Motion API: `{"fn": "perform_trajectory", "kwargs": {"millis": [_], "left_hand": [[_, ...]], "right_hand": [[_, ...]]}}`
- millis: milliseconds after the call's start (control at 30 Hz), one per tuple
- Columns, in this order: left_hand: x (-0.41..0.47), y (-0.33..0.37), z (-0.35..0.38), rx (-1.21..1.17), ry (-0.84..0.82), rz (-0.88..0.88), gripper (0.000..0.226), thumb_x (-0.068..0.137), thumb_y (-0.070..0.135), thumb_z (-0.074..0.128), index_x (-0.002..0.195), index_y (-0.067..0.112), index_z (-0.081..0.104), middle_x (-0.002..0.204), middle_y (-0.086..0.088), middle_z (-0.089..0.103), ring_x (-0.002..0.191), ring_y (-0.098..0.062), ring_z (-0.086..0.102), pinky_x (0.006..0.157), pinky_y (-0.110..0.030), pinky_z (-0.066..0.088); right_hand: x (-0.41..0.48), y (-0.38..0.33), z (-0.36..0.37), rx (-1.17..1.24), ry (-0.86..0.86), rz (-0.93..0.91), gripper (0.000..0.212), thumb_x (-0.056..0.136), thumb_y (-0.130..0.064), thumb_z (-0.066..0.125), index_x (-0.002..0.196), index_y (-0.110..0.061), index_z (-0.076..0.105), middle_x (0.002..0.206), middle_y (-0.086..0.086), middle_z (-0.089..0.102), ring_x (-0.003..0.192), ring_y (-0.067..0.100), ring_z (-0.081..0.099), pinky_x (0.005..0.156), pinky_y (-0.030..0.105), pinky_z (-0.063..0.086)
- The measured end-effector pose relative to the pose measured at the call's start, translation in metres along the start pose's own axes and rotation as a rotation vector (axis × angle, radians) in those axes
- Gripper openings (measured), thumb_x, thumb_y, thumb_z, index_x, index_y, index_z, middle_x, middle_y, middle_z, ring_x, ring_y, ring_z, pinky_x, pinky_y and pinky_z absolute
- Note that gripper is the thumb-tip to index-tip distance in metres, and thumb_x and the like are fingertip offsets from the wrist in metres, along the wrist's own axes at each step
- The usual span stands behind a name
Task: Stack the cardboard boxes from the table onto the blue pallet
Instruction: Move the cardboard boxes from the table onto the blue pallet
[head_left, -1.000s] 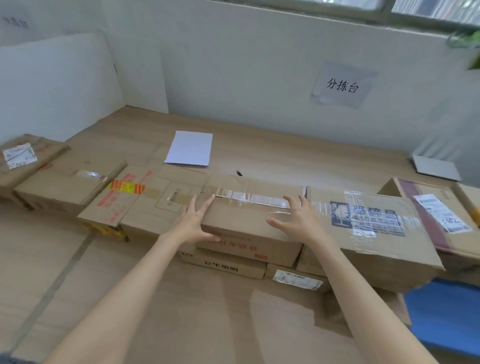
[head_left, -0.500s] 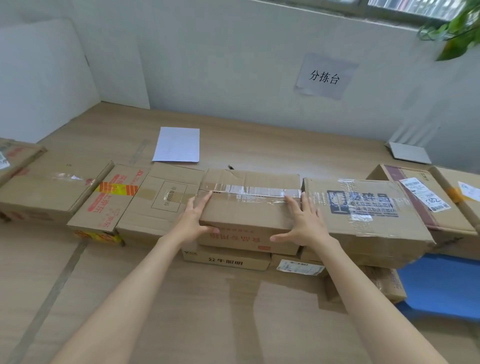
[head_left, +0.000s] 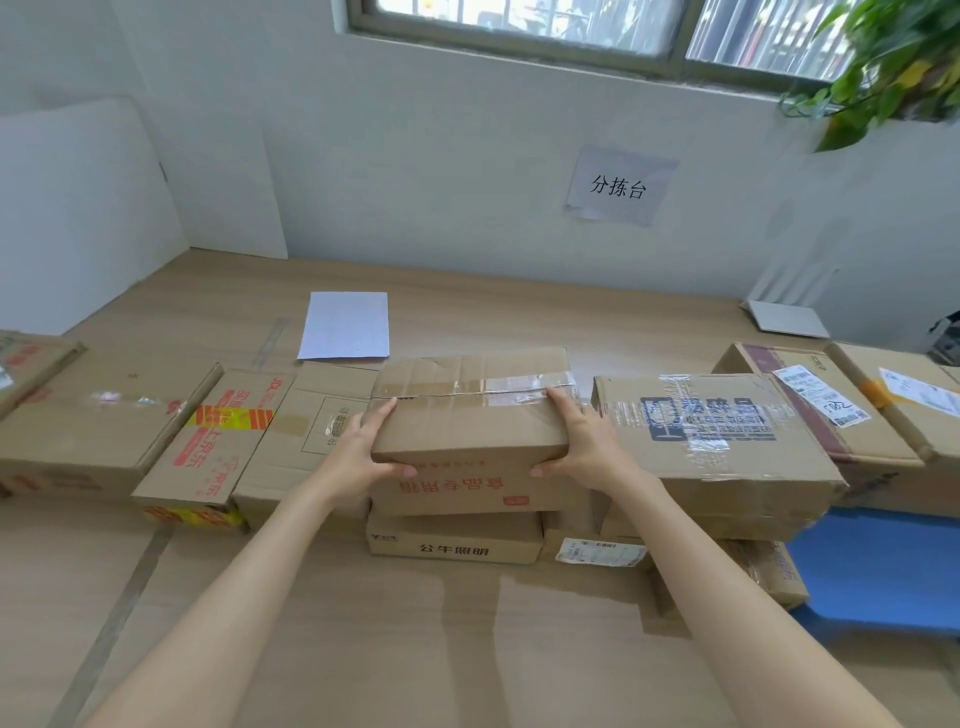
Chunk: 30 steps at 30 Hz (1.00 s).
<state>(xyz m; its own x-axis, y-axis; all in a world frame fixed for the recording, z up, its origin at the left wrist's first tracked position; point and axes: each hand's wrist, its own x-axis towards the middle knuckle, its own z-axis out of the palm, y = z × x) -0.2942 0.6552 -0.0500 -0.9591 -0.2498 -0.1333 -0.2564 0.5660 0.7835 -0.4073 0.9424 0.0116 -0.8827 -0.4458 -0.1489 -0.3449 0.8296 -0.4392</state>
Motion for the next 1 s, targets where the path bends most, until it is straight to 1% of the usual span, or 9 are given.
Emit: {"fn": "perform_trajectory", "kwargs": {"millis": [133,267,400,533,667,767,833,933,1000], "left_hand": [[0.002,0.022,-0.035,0.067,0.014,0.023,0.103,0.071,0.036,0.082,0.151,0.036,0.018,0.146,-0.005,0.029,0.13,-0.024,0.035,0.104,-0.041,0.037],[0.005,0.052,-0.071,0.136,0.057,0.058,0.104,0.067,0.04,0.084,0.15,0.036,0.022,0.143,-0.004,0.035,0.126,-0.022,0.04,0.098,-0.034,0.04],[0.007,0.09,-0.097,0.25,0.116,0.099,0.104,0.062,0.051,0.084,0.147,0.04,0.025,0.141,-0.006,0.042,0.126,-0.027,0.042,0.102,-0.043,0.041],[0.011,0.138,-0.102,0.322,0.13,0.169,0.102,0.063,0.051,0.082,0.147,0.037,0.025,0.141,-0.006,0.042,0.126,-0.026,0.043,0.099,-0.041,0.042],[0.02,0.189,-0.085,0.341,0.132,0.253,0.101,0.061,0.055,0.082,0.145,0.038,0.027,0.134,-0.006,0.047,0.121,-0.026,0.047,0.097,-0.043,0.043],[0.026,0.234,-0.057,0.346,0.115,0.313,0.099,0.061,0.059,0.08,0.143,0.042,0.026,0.131,-0.003,0.048,0.118,-0.025,0.049,0.096,-0.045,0.044],[0.028,0.265,-0.032,0.332,0.085,0.362,0.099,0.061,0.061,0.079,0.142,0.043,0.026,0.132,-0.002,0.047,0.119,-0.025,0.049,0.096,-0.045,0.045],[0.027,0.315,0.018,0.334,0.051,0.428,0.097,0.065,0.058,0.078,0.144,0.04,0.025,0.135,-0.005,0.045,0.122,-0.026,0.047,0.098,-0.046,0.044],[0.023,0.349,0.056,0.332,0.031,0.462,0.096,0.068,0.056,0.077,0.146,0.039,0.024,0.136,-0.006,0.044,0.123,-0.027,0.046,0.1,-0.045,0.043]], "right_hand": [[0.004,-0.017,-0.022,0.045,0.003,-0.046,0.118,0.058,-0.04,0.089,0.15,-0.039,0.015,0.143,0.005,0.043,0.128,0.029,0.042,0.104,0.048,0.041],[0.005,-0.031,-0.054,0.125,0.041,-0.101,0.114,0.061,-0.033,0.089,0.151,-0.035,0.019,0.145,0.0,0.043,0.127,0.025,0.046,0.103,0.042,0.043],[0.0,-0.037,-0.092,0.167,0.094,-0.135,0.108,0.064,-0.03,0.089,0.15,-0.034,0.024,0.144,0.002,0.043,0.126,0.023,0.045,0.097,0.032,0.043],[-0.012,-0.026,-0.128,0.191,0.148,-0.128,0.106,0.065,-0.03,0.088,0.15,-0.036,0.025,0.142,0.003,0.044,0.123,0.022,0.046,0.093,0.029,0.042],[-0.033,0.005,-0.166,0.201,0.2,-0.086,0.105,0.066,-0.033,0.087,0.149,-0.038,0.024,0.141,0.002,0.044,0.119,0.022,0.047,0.09,0.029,0.043],[-0.055,0.042,-0.199,0.191,0.244,-0.056,0.104,0.065,-0.035,0.088,0.148,-0.039,0.025,0.139,0.0,0.045,0.116,0.02,0.049,0.092,0.032,0.045],[-0.075,0.072,-0.221,0.197,0.282,-0.03,0.103,0.065,-0.035,0.088,0.147,-0.038,0.026,0.138,-0.004,0.045,0.114,0.018,0.05,0.092,0.031,0.044],[-0.108,0.126,-0.252,0.172,0.338,0.033,0.101,0.067,-0.031,0.087,0.148,-0.037,0.027,0.13,-0.009,0.042,0.111,0.014,0.046,0.087,0.026,0.038],[-0.132,0.165,-0.271,0.143,0.359,0.073,0.101,0.066,-0.034,0.087,0.148,-0.038,0.027,0.13,-0.008,0.042,0.112,0.014,0.045,0.089,0.029,0.039]]}}
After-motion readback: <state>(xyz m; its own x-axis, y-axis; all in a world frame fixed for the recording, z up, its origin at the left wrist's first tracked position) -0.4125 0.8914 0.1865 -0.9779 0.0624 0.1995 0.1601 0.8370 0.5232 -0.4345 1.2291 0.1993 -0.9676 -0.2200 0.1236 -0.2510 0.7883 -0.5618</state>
